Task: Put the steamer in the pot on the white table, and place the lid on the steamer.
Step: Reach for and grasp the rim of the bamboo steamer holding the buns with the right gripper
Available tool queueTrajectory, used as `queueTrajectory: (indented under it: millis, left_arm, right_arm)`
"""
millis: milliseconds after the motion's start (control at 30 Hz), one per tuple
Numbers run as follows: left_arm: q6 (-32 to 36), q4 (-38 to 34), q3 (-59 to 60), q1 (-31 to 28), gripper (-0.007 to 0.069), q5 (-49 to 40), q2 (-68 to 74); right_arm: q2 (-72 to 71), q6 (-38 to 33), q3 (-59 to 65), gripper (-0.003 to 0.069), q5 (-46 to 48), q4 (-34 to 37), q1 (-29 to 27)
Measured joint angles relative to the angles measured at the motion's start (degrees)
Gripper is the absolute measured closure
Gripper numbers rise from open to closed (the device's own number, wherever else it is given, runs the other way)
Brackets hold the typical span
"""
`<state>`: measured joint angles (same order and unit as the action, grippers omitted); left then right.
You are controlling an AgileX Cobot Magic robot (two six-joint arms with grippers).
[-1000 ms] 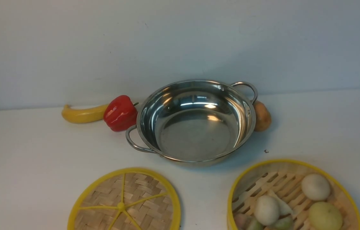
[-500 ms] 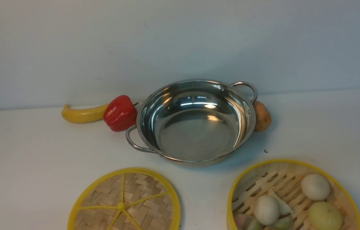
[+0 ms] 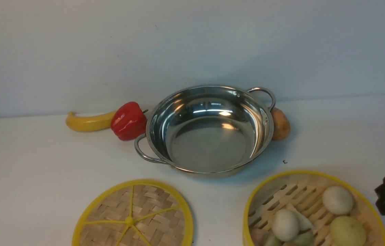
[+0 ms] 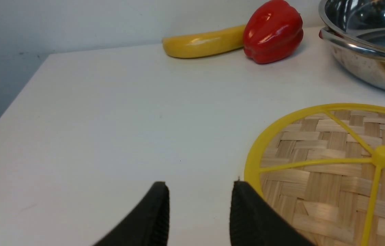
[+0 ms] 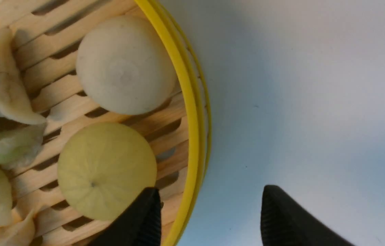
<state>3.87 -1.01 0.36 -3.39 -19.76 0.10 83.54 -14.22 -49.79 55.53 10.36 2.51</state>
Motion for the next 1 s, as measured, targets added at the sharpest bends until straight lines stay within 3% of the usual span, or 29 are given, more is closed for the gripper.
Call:
queueTrajectory:
  millis: [800,967,1000]
  left_arm:
    - [0.0,0.0,0.0,0.0,0.0379,0.0,0.0]
    - [0.0,0.0,0.0,0.0,0.0379,0.0,0.0]
    - [0.0,0.0,0.0,0.0,0.0379,0.0,0.0]
  right_arm:
    - [13.01,-4.59,0.0,0.0279,-6.13,4.58,0.0]
    - [13.08,-4.65,0.0,0.0365,-6.45,3.75,0.0]
    - [13.08,-4.67,0.0,0.0448,-6.47,3.36,0.0]
